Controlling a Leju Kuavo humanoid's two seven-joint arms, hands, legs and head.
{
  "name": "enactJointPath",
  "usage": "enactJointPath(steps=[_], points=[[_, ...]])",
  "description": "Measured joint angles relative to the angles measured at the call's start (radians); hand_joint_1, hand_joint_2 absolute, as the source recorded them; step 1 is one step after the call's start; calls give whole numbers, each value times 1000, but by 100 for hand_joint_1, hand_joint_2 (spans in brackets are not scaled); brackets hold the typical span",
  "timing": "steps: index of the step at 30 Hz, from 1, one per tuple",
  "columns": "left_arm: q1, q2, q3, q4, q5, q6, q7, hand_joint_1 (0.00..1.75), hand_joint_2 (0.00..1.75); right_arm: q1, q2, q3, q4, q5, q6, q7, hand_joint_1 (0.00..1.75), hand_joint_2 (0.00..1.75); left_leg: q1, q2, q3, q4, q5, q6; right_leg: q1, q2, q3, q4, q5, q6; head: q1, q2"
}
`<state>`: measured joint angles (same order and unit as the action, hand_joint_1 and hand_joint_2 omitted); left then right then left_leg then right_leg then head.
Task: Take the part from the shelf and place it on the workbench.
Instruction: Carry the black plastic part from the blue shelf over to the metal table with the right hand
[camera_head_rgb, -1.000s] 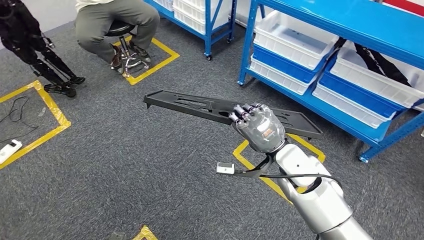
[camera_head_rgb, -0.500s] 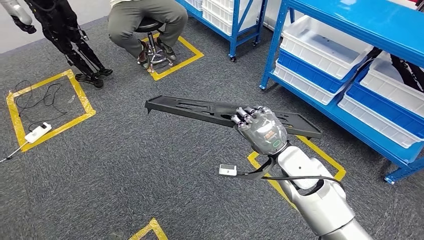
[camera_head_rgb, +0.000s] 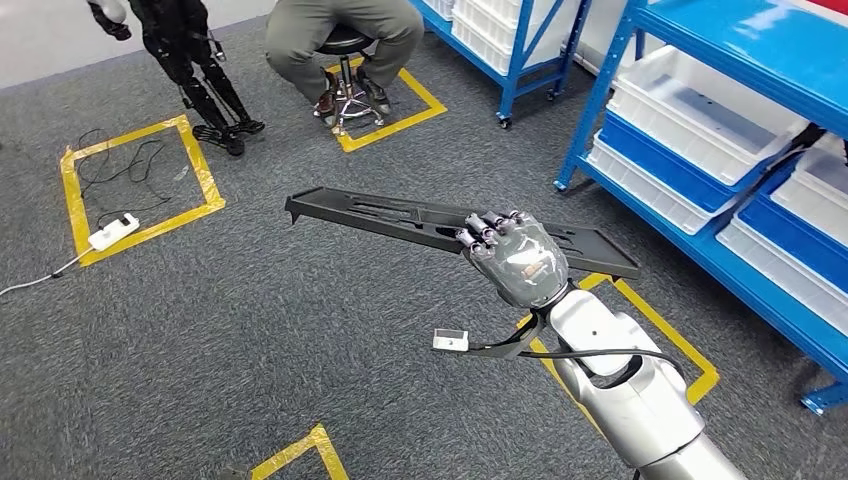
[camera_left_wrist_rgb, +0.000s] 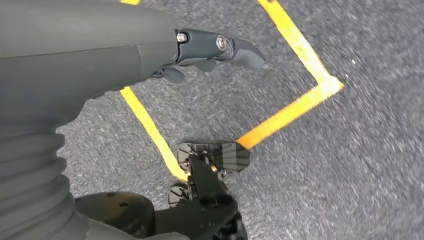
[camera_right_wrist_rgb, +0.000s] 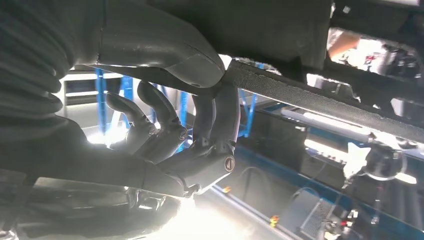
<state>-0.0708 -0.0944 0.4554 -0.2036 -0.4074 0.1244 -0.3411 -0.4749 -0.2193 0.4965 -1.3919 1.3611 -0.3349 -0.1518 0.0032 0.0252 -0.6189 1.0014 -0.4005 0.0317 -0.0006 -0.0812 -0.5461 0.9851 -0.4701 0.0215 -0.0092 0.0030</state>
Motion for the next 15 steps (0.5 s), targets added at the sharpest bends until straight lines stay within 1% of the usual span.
enactJointPath(steps=[1, 2, 3, 4, 5, 6, 7, 8, 9, 10, 11, 12, 13, 14, 15], points=[[0, -1, 1, 0, 0, 0, 0, 0, 175, 0, -1, -1, -1, 0, 0, 0, 169, 175, 2, -10, 3, -7, 5, 5, 0, 20, -13, 26, -15, 1, 1, 0], [-1, -1, 2, 0, 0, 0, 0, 0, 175, 0, -2, -1, -1, 0, 0, 0, 169, 175, 5, -20, 6, -13, 8, 8, -2, 43, -38, 74, -37, -2, 3, 0], [-3, -2, 4, 0, 0, 0, 0, 0, 175, 2, -4, -2, -1, 0, 0, 0, 169, 175, 3, -32, 5, -14, 10, 11, -5, 61, -69, 137, -64, -8, 4, 0], [-3, -2, 5, 0, 0, 0, 0, 0, 175, 5, -6, -2, -1, 0, 0, 0, 169, 175, 3, -44, 4, -13, 11, 12, -7, 69, -106, 207, -88, -11, 5, 0], [-4, -2, 6, 0, -1, 0, 0, 0, 175, 9, -7, -2, -1, 0, 0, 0, 169, 175, 2, -57, 3, -13, 11, 13, -8, 71, -135, 258, -101, -11, 6, 0], [-4, -2, 7, 0, -1, 0, 0, 0, 175, 13, -8, -2, -1, 0, 0, 0, 169, 175, 2, -71, 3, -12, 11, 13, -10, 73, -148, 275, -98, -6, 6, 0], [-3, -2, 8, 0, -1, 0, 0, 0, 175, 15, -10, -3, -1, 0, 0, 0, 169, 175, 2, -85, 3, -11, 11, 13, -11, 76, -141, 249, -78, 3, 6, 0], [-2, -3, 8, 0, -2, -1, 0, 0, 175, 16, -10, -3, -1, 0, 0, 0, 169, 175, 3, -99, 4, -10, 11, 12, -14, 84, -115, 187, -46, 14, 6, 0], [-2, -3, 9, 0, -2, -1, 0, 0, 175, 16, -12, -4, -1, 0, 0, 0, 169, 175, 2, -112, 3, -7, 10, 9, -18, 99, -85, 114, -15, 22, 6, 0], [-2, -4, 9, 0, -3, -2, 0, 0, 175, 16, -12, -5, -1, 0, 0, 0, 169, 175, 1, -123, 1, -3, 8, 5, -21, 110, -58, 54, 9, 25, 6, 0], [-2, -4, 9, 0, -3, -2, 0, 0, 175, 16, -13, -6, -2, -1, 0, 0, 169, 175, 0, -131, -2, 0, 7, 0, -22, 119, -41, 17, 23, 24, 5, 0], [-1, -4, 9, 0, -4, -2, 0, 0, 175, 16, -13, -6, -2, -1, 0, 0, 169, 175, -1, -138, -6, 2, 7, -5, -21, 121, -35, 5, 27, 20, 5, 0], [0, -4, 10, 0, -4, -2, 0, 0, 175, 17, -13, -6, -2, -1, 0, 0, 169, 175, 0, -145, -8, 3, 7, -9, -19, 112, -32, 5, 29, 14, 4, 0], [2, -3, 10, 0, -4, -2, 0, 0, 175, 16, -12, -6, -3, -1, 0, 0, 169, 175, 3, -146, -11, 6, 6, -14, -21, 104, -31, 4, 31, 8, 4, 0], [3, -2, 10, 0, -4, -2, 0, 0, 175, 15, -12, -6, -3, -1, 0, 0, 169, 175, 4, -135, -15, 15, -1, -18, -23, 97, -29, 3, 32, 1, 3, 0]])
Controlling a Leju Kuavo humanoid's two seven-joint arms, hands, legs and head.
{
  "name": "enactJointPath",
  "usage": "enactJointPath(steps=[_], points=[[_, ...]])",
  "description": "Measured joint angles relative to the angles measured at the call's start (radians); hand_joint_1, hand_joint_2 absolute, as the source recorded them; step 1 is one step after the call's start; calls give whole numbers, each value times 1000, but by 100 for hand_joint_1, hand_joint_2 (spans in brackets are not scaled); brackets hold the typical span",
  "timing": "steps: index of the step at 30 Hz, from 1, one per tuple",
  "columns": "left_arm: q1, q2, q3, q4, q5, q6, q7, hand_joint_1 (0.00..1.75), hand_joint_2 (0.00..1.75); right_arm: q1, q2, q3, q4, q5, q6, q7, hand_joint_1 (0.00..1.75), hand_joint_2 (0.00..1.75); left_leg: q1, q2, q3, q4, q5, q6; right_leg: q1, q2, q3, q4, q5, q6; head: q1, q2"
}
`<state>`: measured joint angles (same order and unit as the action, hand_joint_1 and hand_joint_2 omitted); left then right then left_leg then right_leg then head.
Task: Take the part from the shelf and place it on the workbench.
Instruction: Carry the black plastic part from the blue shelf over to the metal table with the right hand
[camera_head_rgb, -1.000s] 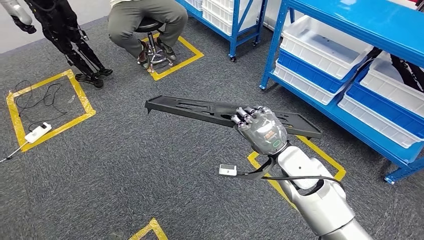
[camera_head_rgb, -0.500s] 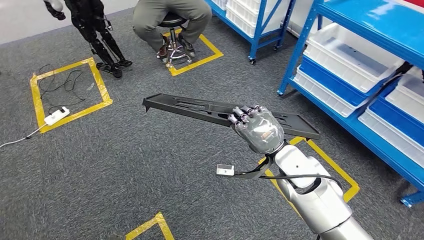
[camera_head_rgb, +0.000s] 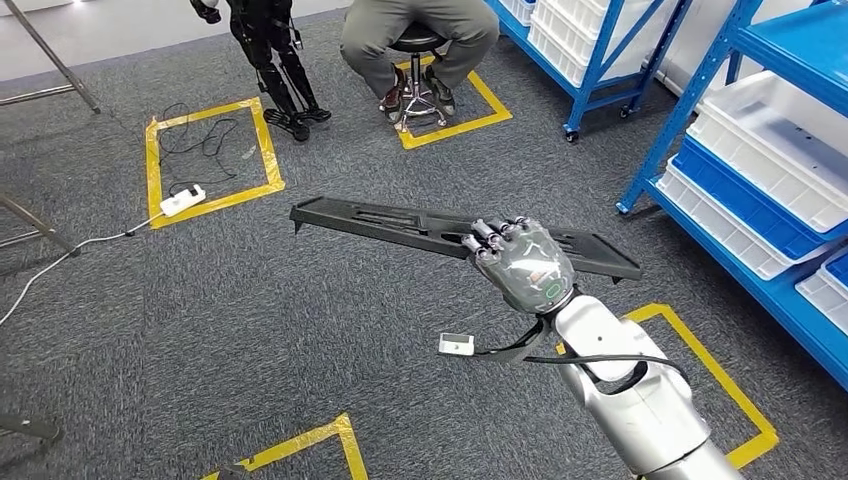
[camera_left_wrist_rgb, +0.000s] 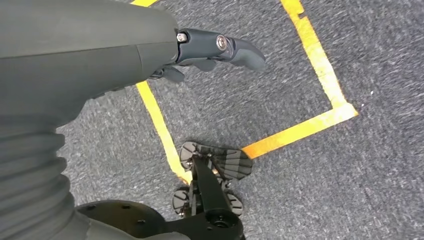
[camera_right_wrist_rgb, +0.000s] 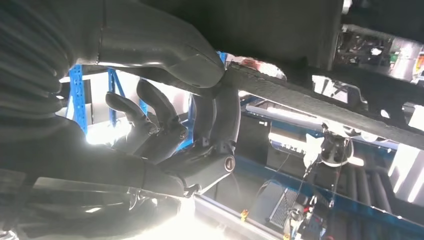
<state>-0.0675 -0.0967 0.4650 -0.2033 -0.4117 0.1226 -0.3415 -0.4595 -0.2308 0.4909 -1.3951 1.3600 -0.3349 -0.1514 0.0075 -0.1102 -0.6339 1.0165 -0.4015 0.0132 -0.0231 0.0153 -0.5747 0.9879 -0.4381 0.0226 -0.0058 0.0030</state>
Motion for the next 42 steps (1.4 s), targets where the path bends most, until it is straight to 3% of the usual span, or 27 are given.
enactJointPath(steps=[1, 3, 5, 6, 7, 8, 10, 12, 14, 15, 16, 17, 19, 21, 22, 23, 25, 27, 29, 30, 32, 34, 36, 37, 38, 40, 42], points=[[0, 1, 0, 0, 0, 0, 0, 0, 175, -1, 1, 0, -1, 0, 0, 0, 169, 175, 0, 20, -10, 22, -15, -5, -2, -8, 3, -2, 1, -8, -3, 0], [-1, 1, 0, 0, -1, 0, 0, 0, 175, -2, 2, 0, -3, 0, 0, 0, 169, 175, 2, 78, -60, 131, -72, -14, 2, -23, 7, -4, -2, -21, -8, 0], [-3, 0, 0, 0, -2, 0, 0, 0, 175, 0, 2, 0, -3, 0, 0, 0, 169, 175, 6, 106, -125, 262, -124, -20, 9, -41, 9, -4, -4, -26, -10, 0], [-3, 0, 0, 0, -2, 0, 0, 0, 175, 1, 3, 0, -3, 0, 0, 0, 169, 175, 6, 110, -137, 284, -125, -19, 12, -51, 9, -4, -5, -27, -10, 0], [-3, 0, 0, 0, -2, 0, 0, 0, 175, 1, 3, 0, -3, 0, 0, 0, 169, 175, 6, 112, -129, 269, -110, -17, 15, -60, 10, -4, -6, -28, -10, 0], [-3, 0, 0, 0, -2, 0, 0, 0, 175, 2, 3, 1, -4, 0, 0, 0, 169, 175, 5, 118, -98, 212, -79, -12, 17, -69, 12, -4, -7, -29, -10, 0], [-4, 1, 0, 0, -1, 0, 0, 0, 175, 0, 3, 0, -4, 0, 0, 0, 169, 175, -4, 153, -21, 70, -28, 3, 24, -85, 16, -4, -11, -29, -9, 0], [-6, 2, 0, 0, -1, 0, 0, 0, 175, 0, 3, 0, -5, 0, 0, 0, 169, 175, -15, 173, 13, 5, -14, 17, 28, -101, 19, -5, -15, -24, -9, 0], [-7, 2, 0, 0, -1, 0, 0, 0, 175, 0, 4, 0, -6, 0, 0, 0, 169, 175, -20, 156, 12, 1, -12, 25, 30, -118, 23, -9, -16, -16, -12, 0], [-6, 2, 0, 0, -2, 0, 0, 0, 175, 0, 3, 0, -7, 0, 0, 0, 169, 175, -17, 146, 17, -8, -7, 29, 31, -118, 21, -6, -20, -13, -11, 0], [-6, 1, 0, 0, -2, 0, 0, 0, 175, 0, 3, -1, -8, 0, 0, 0, 169, 175, -13, 136, 23, -18, -1, 36, 31, -102, 13, 15, -33, -12, -11, 0], [-7, 0, 0, 0, -3, -1, 0, 0, 175, 1, 2, -1, -8, 0, 0, 0, 169, 175, -9, 125, 29, -28, 6, 41, 31, -79, -6, 58, -54, -14, -9, 0], [-9, -1, 0, 0, -5, -2, 0, 0, 175, 5, -2, -2, -9, 0, 0, 0, 169, 175, -5, 100, 32, -36, 13, 47, 25, -30, -73, 199, -114, -19, -6, 0], [-10, -1, 0, 0, -6, -3, 0, 0, 175, 12, -3, -2, -9, 1, 0, 0, 169, 175, -5, 73, 30, -35, 14, 46, 20, -21, -125, 295, -141, -12, -4, 0], [-9, -2, 0, 0, -7, -3, 0, 0, 175, 15, -4, -1, -9, 1, 0, 0, 169, 175, -5, 58, 30, -35, 14, 45, 18, -19, -125, 286, -130, -3, -4, 0], [-9, -2, 0, 0, -8, -4, 1, 0, 175, 17, -4, -1, -9, 1, 0, 1, 169, 175, -5, 44, 31, -34, 14, 43, 14, -16, -103, 234, -103, 7, -4, 0], [-9, -4, 0, 0, -9, -4, 1, 0, 175, 17, -5, -2, -9, 2, 0, 1, 169, 175, -6, 19, 30, -30, 13, 35, 4, 12, -33, 80, -38, 24, -3, 0], [-8, -4, 0, 0, -9, -4, 2, 0, 175, 19, -4, -1, -9, 2, 0, 2, 169, 175, -8, 2, 23, -25, 12, 23, 0, 33, 5, -3, -5, 21, -4, 0], [-6, -3, 0, 0, -10, -4, 2, 0, 175, 19, -2, 0, -9, 3, 0, 2, 169, 175, -6, -12, 16, -23, 12, 12, 2, 22, 6, -9, -1, 8, -3, 0], [-4, -2, 0, 0, -11, -4, 3, 0, 175, 19, -1, 0, -9, 3, 0, 2, 169, 175, -4, -8, 12, -18, 9, 7, 1, 14, 8, -10, 0, 2, -3, 0], [-2, -1, 1, 0, -13, -3, 4, 0, 175, 18, 2, 0, -10, 3, 0, 2, 169, 175, -2, 35, -11, 34, -23, -3, -1, -3, 13, -13, 1, -13, -8, 0], [-3, -1, 1, 0, -14, -3, 4, 0, 175, 18, 3, 0, -10, 4, 0, 2, 169, 175, 0, 89, -72, 164, -90, -11, 6, -21, 17, -14, -3, -25, -11, 0], [-3, -1, 1, 0, -14, -3, 4, 0, 175, 19, 3, 0, -9, 4, 0, 2, 169, 175, 4, 106, -131, 279, -130, -14, 15, -42, 19, -14, -7, -30, -11, 0], [-2, -2, 1, 0, -14, -3, 4, 0, 175, 19, 3, 0, -9, 4, 0, 2, 169, 175, 5, 108, -135, 285, -123, -12, 18, -52, 20, -13, -9, -32, -12, 0], [-2, -2, 2, 0, -14, -2, 4, 0, 175, 19, 4, 1, -9, 4, 0, 2, 169, 175, 4, 111, -116, 247, -98, -8, 22, -61, 22, -13, -11, -34, -12, 0], [-2, 0, 2, 0, -14, 0, 4, 0, 175, 19, 4, 1, -9, 4, 0, 2, 169, 175, -5, 139, -39, 104, -36, 8, 27, -79, 28, -14, -16, -35, -11, 0], [-4, 1, 3, 0, -14, 0, 3, 0, 175, 18, 4, 0, -9, 4, 0, 2, 169, 175, -17, 163, 10, 12, -9, 24, 32, -95, 33, -15, -21, -31, -10, 0]])
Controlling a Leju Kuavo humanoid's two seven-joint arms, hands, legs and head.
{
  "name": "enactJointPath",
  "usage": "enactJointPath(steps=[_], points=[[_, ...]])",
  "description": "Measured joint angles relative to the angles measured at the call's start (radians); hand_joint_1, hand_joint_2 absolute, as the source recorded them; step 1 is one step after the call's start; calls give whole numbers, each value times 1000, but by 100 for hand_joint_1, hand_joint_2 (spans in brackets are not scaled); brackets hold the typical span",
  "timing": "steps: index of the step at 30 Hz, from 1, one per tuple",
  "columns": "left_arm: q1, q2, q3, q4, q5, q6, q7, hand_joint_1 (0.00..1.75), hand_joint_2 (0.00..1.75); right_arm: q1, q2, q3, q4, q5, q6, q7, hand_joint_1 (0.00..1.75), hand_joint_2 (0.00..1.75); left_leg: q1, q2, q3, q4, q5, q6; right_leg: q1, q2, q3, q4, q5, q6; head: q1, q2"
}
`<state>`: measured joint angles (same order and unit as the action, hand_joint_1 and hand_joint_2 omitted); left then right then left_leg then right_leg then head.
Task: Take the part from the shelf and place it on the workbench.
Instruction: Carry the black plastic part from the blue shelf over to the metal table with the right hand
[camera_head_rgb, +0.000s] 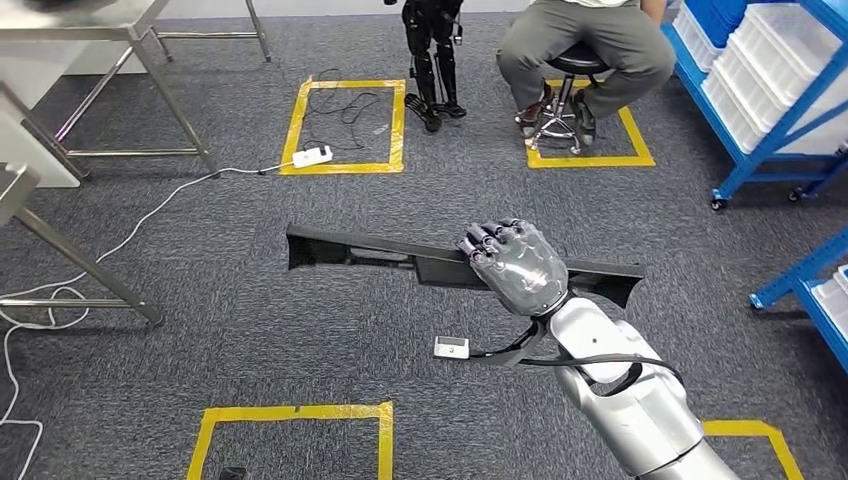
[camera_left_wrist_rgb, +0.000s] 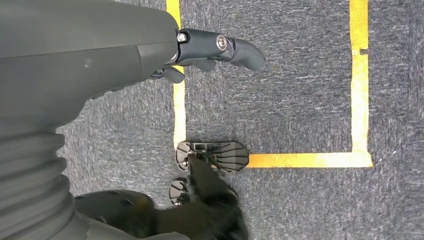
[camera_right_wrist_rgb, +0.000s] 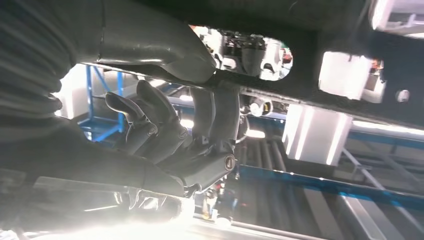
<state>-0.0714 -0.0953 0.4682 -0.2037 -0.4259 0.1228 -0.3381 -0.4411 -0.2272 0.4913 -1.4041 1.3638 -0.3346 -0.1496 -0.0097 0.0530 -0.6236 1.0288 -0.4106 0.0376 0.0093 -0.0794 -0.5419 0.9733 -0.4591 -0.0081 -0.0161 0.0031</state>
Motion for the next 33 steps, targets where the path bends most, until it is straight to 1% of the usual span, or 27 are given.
enactJointPath(steps=[1, 2, 3, 4, 5, 7, 8, 9, 10, 11, 13, 14, 15, 16, 18, 19, 20, 22, 23, 24, 25, 26, 27, 29, 30, 31, 33], points=[[0, 1, 0, 0, 0, 0, 0, 0, 175, 1, 0, 1, 0, 0, 0, 0, 169, 175, -4, 1, 4, -11, -1, 5, 1, -8, 1, -1, -2, 3, 0, 0], [0, 1, 1, 0, 0, 0, 0, 0, 175, 1, 1, 2, 0, 0, 0, 0, 169, 175, -6, -8, 4, -14, 2, 9, 3, -17, 3, -3, -2, 6, -1, 0], [0, 1, 1, 0, -1, 0, 0, 0, 175, 2, 1, 2, 0, 0, 0, 0, 169, 175, -2, -17, 8, -23, 6, 13, 3, -18, 1, -2, -6, 9, -2, 0], [1, 0, 1, 0, -1, 0, 0, 0, 175, 2, 1, 3, 0, 0, 0, 0, 169, 175, 2, -27, 14, -33, 12, 17, 4, -6, -3, 7, -12, 10, -1, 0], [0, -1, 1, 0, -1, 0, 0, 0, 175, 2, 1, 3, 0, 0, 0, 0, 169, 175, 6, -36, 20, -44, 17, 21, 3, 16, -15, 35, -27, 11, 0, 0], [-3, -2, 1, 0, -2, 0, -1, 0, 175, 6, -2, 3, 0, 0, 0, 0, 169, 175, 10, -58, 25, -53, 23, 26, -6, 62, -74, 156, -77, 8, 4, 0], [-4, -3, 1, 0, -2, -1, -1, 0, 175, 10, -4, 3, 1, 0, 0, 0, 169, 175, 10, -69, 24, -53, 24, 26, -10, 72, -112, 229, -102, 9, 6, 0], [-5, -3, 1, 0, -3, -1, -1, 0, 175, 15, -5, 3, 1, 1, 0, 0, 169, 175, 10, -83, 24, -52, 24, 26, -16, 75, -142, 283, -117, 14, 7, 0], [-4, -3, 1, 0, -3, -2, 0, 0, 175, 19, -6, 3, 2, 1, 0, 0, 169, 175, 11, -96, 23, -52, 24, 24, -22, 76, -153, 298, -114, 24, 7, 0], [-3, -3, 1, 0, -3, -3, 0, 0, 175, 21, -7, 3, 2, 1, 0, 0, 169, 175, 13, -110, 24, -51, 24, 20, -28, 77, -144, 269, -94, 37, 7, 0], [-2, -4, 1, 0, -3, -3, 0, 0, 175, 22, -8, 3, 3, 0, 0, 0, 169, 175, 18, -136, 22, -43, 20, 8, -44, 93, -82, 129, -34, 64, 7, 0], [-2, -3, 1, 0, -3, -3, 0, 0, 175, 21, -9, 3, 3, 0, 0, 0, 169, 175, 19, -147, 19, -36, 17, 0, -48, 104, -52, 67, -11, 69, 8, 0], [-2, -3, 1, 0, -3, -3, 0, 0, 175, 21, -9, 4, 3, 1, 0, 0, 169, 175, 19, -155, 13, -30, 15, -9, -50, 113, -35, 31, 2, 67, 9, 0], [-1, -2, 1, 0, -3, -3, 0, 0, 175, 22, -8, 5, 3, 1, 0, 0, 169, 175, 19, -162, 7, -26, 14, -16, -48, 118, -29, 19, 5, 60, 9, 0], [3, -2, 1, 0, -3, -3, 0, 0, 175, 22, -7, 6, 3, 1, 0, 0, 169, 175, 23, -170, -1, -22, 14, -25, -45, 106, -30, 21, 8, 45, 8, 0], [5, -1, 1, 0, -3, -3, 0, 0, 175, 21, -6, 6, 3, 1, 0, 0, 169, 175, 24, -158, -5, -13, 9, -28, -45, 99, -29, 21, 8, 38, 7, 0], [7, -1, 1, 0, -3, -3, 0, 0, 175, 20, -5, 6, 3, 1, 0, 0, 169, 175, 25, -136, -15, 11, -5, -31, -45, 92, -27, 20, 8, 32, 5, 0], [5, -1, 1, 0, -3, -3, 0, 0, 175, 19, -3, 6, 3, 1, 0, 0, 169, 175, 25, -79, -66, 121, -63, -37, -38, 76, -23, 20, 6, 20, 0, 0], [4, -2, 1, 0, -3, -3, 0, 0, 175, 19, -3, 7, 3, 1, 0, 0, 169, 175, 26, -64, -102, 195, -95, -38, -32, 67, -22, 20, 4, 16, -2, 0], [3, -2, 1, 0, -3, -3, 0, 0, 175, 20, -3, 7, 3, 1, 0, 0, 169, 175, 26, -57, -134, 255, -116, -38, -27, 56, -21, 20, 2, 12, -2, 0], [3, -2, 1, 0, -3, -3, 0, 0, 175, 21, -3, 7, 3, 1, 0, 0, 169, 175, 26, -55, -149, 282, -118, -35, -22, 46, -20, 20, 0, 10, -3, 0], [4, -2, 1, 0, -3, -3, 0, 0, 175, 21, -3, 7, 3, 1, 0, 0, 169, 175, 25, -54, -142, 266, -101, -30, -18, 36, -19, 20, -2, 7, -3, 0], [4, -2, 1, 0, -3, -3, 0, 0, 175, 20, -3, 7, 3, 1, 0, 0, 169, 175, 22, -48, -114, 211, -69, -22, -15, 27, -16, 20, -4, 4, -2, 0], [2, 0, 1, 0, -4, -3, 0, 0, 175, 18, -3, 7, 3, 1, 0, 0, 169, 175, 10, -15, -40, 69, -15, -4, -8, 9, -9, 19, -8, 2, -2, 0], [0, 0, 1, 0, -5, -3, 0, 0, 175, 17, -3, 6, 3, 1, 0, 0, 169, 175, 2, -2, -17, 25, -3, 4, -5, 1, -7, 17, -10, 3, -2, 0], [-1, 0, 1, 0, -5, -3, 0, 0, 175, 17, -2, 6, 3, 1, 0, 0, 169, 175, -4, 5, -8, 4, -2, 10, -4, -7, -6, 16, -12, 5, -3, 0], [-2, 1, 1, 0, -7, -4, 1, 0, 175, 17, 0, 7, 2, 1, 0, 0, 169, 175, -8, -11, -7, -5, 0, 21, -1, -24, -2, 10, -13, 11, -5, 0]])
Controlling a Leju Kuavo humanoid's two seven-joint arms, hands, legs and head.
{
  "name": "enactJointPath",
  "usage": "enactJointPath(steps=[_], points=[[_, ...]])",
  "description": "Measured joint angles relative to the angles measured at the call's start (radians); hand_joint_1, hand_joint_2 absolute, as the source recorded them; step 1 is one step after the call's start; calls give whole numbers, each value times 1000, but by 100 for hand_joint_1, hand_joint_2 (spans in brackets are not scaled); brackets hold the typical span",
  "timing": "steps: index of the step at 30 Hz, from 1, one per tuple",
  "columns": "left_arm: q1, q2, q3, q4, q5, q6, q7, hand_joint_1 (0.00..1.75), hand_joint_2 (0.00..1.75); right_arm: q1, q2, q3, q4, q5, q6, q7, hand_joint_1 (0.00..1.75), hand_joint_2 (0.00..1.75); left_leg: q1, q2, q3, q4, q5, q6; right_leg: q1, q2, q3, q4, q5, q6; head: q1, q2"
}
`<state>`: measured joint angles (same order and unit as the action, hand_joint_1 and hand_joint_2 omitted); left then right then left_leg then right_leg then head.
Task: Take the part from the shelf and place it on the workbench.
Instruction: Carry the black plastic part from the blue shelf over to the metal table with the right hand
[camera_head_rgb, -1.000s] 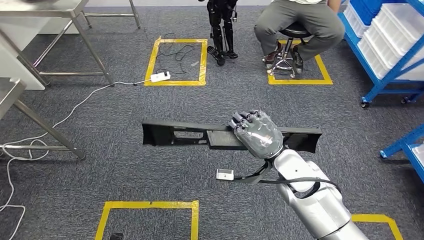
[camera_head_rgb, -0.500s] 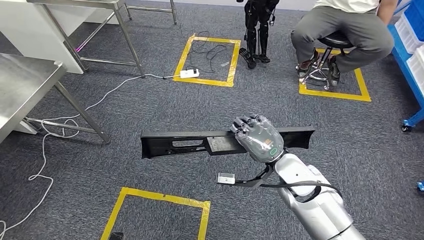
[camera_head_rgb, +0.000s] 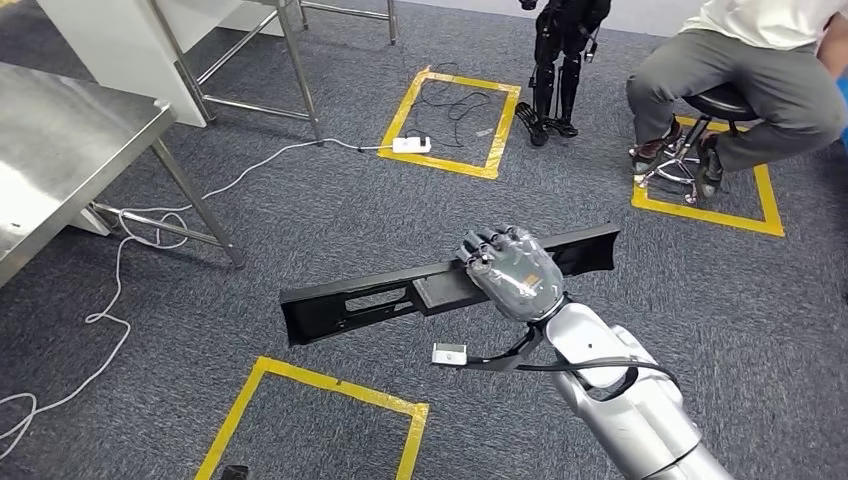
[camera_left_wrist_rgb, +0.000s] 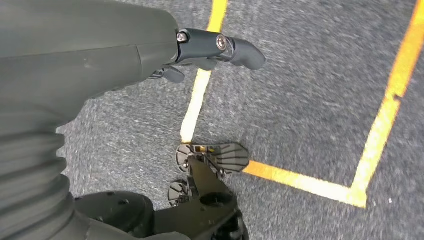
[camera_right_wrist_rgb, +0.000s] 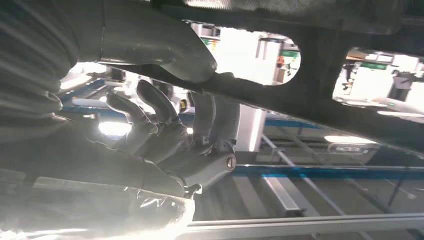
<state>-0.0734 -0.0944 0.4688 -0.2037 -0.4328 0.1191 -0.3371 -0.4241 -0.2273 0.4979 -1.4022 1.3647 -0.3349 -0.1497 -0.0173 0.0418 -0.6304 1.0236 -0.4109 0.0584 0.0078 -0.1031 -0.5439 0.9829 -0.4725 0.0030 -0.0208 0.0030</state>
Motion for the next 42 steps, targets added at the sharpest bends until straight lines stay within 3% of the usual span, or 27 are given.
enactJointPath(steps=[1, 3, 5, 7, 8, 9, 11, 13, 15, 16, 18, 20, 22, 23, 24, 26, 27, 29, 31, 33, 35, 36, 37, 38, 39, 41, 42], points=[[1, 0, 0, 0, 0, 0, 0, 0, 175, 0, 1, 0, -1, 0, 0, 0, 169, 175, 3, -10, 6, -10, 5, 5, 1, 6, -1, 2, -3, 3, 1, 0], [-1, -1, 0, 0, -1, -1, 1, 0, 175, -2, 1, -2, -3, 0, 0, 0, 169, 175, 10, -30, 19, -31, 18, 16, -1, 49, -25, 57, -31, 3, 4, 0], [-4, -2, 0, 0, -4, -2, 3, 0, 175, -1, -1, -2, -3, 3, 0, 0, 169, 175, 14, -52, 22, -37, 23, 20, -9, 91, -93, 192, -84, -2, 7, 0], [-5, -2, 0, 0, -7, -4, 6, 0, 175, 4, -3, -2, -3, 5, 0, 0, 169, 175, 15, -79, 21, -37, 23, 19, -17, 98, -156, 301, -114, 7, 8, 0], [-5, -3, 0, 0, -8, -4, 7, 0, 175, 6, -3, -2, -3, 6, 1, 0, 169, 175, 16, -93, 22, -36, 23, 18, -20, 99, -161, 301, -105, 17, 8, 0], [-4, -4, 0, 0, -8, -4, 8, 0, 175, 6, -3, -2, -3, 6, 1, 0, 169, 175, 18, -107, 23, -35, 22, 15, -25, 102, -144, 254, -78, 30, 9, 0], [-4, -5, 0, 0, -8, -4, 8, 0, 175, 5, -4, -2, -3, 7, 1, 0, 169, 175, 20, -133, 22, -26, 17, 2, -36, 125, -77, 103, -13, 53, 10, 0], [-3, -4, 0, 0, -9, -3, 8, 0, 175, 3, -1, -1, -3, 9, 1, 0, 169, 175, 20, -151, 13, -15, 12, -12, -41, 142, -38, 19, 20, 50, 11, 0], [1, -4, 1, 0, -8, -2, 7, 0, 175, 2, 3, 0, -2, 12, 2, 0, 169, 175, 22, -164, 5, -12, 11, -23, -39, 131, -35, 13, 25, 33, 10, 0], [5, -3, 1, 0, -8, -2, 7, 0, 175, 1, 5, 0, -2, 13, 2, 0, 169, 175, 24, -157, 3, -7, 9, -27, -38, 124, -33, 12, 26, 26, 10, 0], [8, -2, 2, 0, -6, -2, 7, 0, 175, -3, 10, 0, -2, 14, 2, 0, 169, 175, 26, -113, -18, 42, -22, -36, -39, 109, -29, 10, 25, 12, 4, 0], [8, -3, 2, 0, -5, -2, 6, 0, 175, -5, 13, 1, -2, 15, 4, 0, 169, 175, 27, -61, -75, 163, -83, -43, -33, 93, -26, 10, 21, 1, -2, 0], [8, -3, 3, 0, -3, -1, 5, 0, 175, -4, 14, 1, -2, 16, 5, 0, 169, 175, 30, -46, -136, 276, -123, -46, -25, 73, -25, 10, 18, -4, -2, 0], [9, -4, 3, 0, -3, 0, 4, 0, 175, -4, 15, 1, -2, 16, 5, 0, 169, 175, 31, -44, -142, 284, -116, -45, -23, 62, -24, 10, 16, -6, -3, 0], [10, -4, 4, 0, -3, 2, 4, 0, 175, -4, 16, 2, -2, 16, 5, 0, 169, 175, 30, -41, -126, 250, -90, -41, -20, 53, -21, 10, 13, -8, -3, 0], [10, -3, 6, 0, -3, 5, 3, 0, 175, -5, 19, 2, -2, 16, 5, 0, 169, 175, 24, -14, -53, 110, -28, -28, -15, 35, -14, 10, 8, -10, -2, 0], [8, -3, 8, 0, -3, 6, 3, 0, 175, -6, 20, 2, -2, 16, 5, 0, 169, 175, 18, 1, -22, 52, -10, -21, -12, 27, -11, 9, 6, -8, -2, 0], [6, -3, 11, 0, -3, 6, 2, 0, 175, -6, 22, 1, -2, 16, 5, 0, 169, 175, 8, 14, 0, 7, -7, -13, -8, 10, -7, 7, 1, -2, -2, 0], [7, -3, 14, 0, -3, 6, 1, 0, 175, -7, 26, 2, -2, 16, 6, 0, 169, 175, 10, -7, 6, -7, -1, -6, -4, -4, -4, 3, -3, 6, -3, 0], [8, -5, 17, 0, -3, 6, 0, 0, 175, -9, 28, 1, -2, 16, 6, 0, 169, 175, 15, -27, 25, -33, 11, 3, -3, 24, -13, 34, -22, 8, 0, 0], [5, -8, 18, 0, -3, 6, -1, 0, 175, -9, 27, 1, -1, 16, 6, 0, 169, 175, 18, -49, 38, -46, 17, 8, -8, 77, -67, 147, -67, 3, 4, 0], [3, -8, 18, 0, -3, 6, -1, 0, 175, -7, 26, 1, 0, 16, 6, 0, 169, 175, 18, -63, 37, -46, 17, 10, -11, 92, -105, 217, -90, 2, 5, 0], [2, -8, 18, 0, -3, 6, -1, 0, 175, -4, 24, 1, 1, 16, 6, 0, 169, 175, 18, -77, 37, -46, 17, 10, -14, 97, -137, 269, -104, 4, 7, 0], [3, -9, 19, 0, -3, 6, -1, 0, 175, -2, 23, 1, 3, 16, 7, 0, 169, 175, 18, -92, 36, -45, 17, 9, -17, 99, -153, 286, -102, 11, 7, 0], [4, -9, 19, 0, -4, 6, -1, 0, 175, 0, 22, 1, 4, 16, 7, 0, 169, 175, 19, -105, 37, -44, 16, 8, -20, 100, -148, 260, -83, 21, 7, 0], [6, -11, 21, 0, -7, 6, -1, 0, 175, -2, 21, 0, 5, 16, 7, 0, 169, 175, 21, -131, 37, -37, 11, 0, -30, 117, -89, 117, -16, 44, 8, 0], [5, -11, 21, 0, -8, 6, 0, 0, 175, -3, 21, 1, 5, 16, 8, 0, 169, 175, 20, -143, 34, -31, 7, -6, -34, 130, -59, 54, 10, 48, 9, 0]])
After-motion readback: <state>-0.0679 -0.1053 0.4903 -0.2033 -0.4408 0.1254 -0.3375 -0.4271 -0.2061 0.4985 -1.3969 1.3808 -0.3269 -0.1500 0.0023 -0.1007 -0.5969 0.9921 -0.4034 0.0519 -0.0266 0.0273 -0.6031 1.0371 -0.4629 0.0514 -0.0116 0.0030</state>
